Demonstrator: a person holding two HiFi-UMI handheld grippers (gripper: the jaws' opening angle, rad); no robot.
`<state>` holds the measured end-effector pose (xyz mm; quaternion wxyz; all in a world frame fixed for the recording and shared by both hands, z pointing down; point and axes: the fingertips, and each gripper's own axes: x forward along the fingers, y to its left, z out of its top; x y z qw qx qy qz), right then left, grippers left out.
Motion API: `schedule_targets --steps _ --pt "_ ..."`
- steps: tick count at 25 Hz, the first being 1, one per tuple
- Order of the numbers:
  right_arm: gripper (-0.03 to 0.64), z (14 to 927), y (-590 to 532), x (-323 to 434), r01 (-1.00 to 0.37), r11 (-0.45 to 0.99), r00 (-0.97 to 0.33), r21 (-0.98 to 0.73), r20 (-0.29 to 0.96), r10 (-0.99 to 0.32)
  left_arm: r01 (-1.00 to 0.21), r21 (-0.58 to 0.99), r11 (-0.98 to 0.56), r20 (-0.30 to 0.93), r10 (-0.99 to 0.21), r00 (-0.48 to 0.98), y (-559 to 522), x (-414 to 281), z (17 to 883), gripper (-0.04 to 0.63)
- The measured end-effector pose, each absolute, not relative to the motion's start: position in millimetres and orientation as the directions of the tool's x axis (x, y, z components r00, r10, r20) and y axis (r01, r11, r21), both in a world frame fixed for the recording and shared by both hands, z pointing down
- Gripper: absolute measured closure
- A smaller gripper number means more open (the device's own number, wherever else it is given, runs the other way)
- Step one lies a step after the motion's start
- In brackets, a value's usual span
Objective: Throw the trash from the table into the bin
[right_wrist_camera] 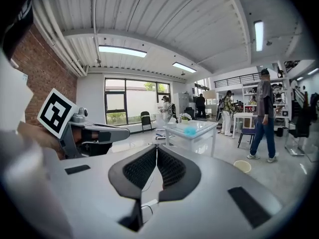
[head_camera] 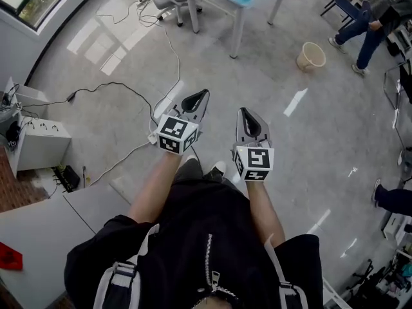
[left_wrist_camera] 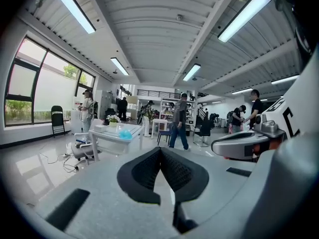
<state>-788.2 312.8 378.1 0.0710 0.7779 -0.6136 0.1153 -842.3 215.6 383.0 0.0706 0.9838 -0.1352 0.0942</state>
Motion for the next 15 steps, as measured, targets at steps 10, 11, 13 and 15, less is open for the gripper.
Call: schedule_targets --steps 10,11,13,15 --pt "0.606 384.2 302.9 -748.9 -0.973 -0.221 0.195 -0.070 0.270 -0.943 -0.272 0.098 -0.957 0.205 -0.248 0.947 208.5 -795.7 384.9 0.591" --pt "0.606 385.4 298.8 -743.3 -0.972 -0.223 0.196 -0.071 0.274 -0.942 -0.269 0.099 -0.958 0.205 -0.245 0.948 204.3 -789.3 385.8 0.591" --pt "0.606 388.5 288.7 -732.0 -0.971 -0.228 0.200 -0.071 0.280 -0.939 -0.263 0.104 -0.959 0.206 -0.238 0.949 193.6 -776.3 389.2 0.591" --pt "0.606 392.8 276.6 -720.5 -0.970 -0.233 0.204 -0.071 0.286 -0.936 -0.258 0.111 -0.960 0.203 -0.233 0.951 181.2 -763.4 393.2 0.591"
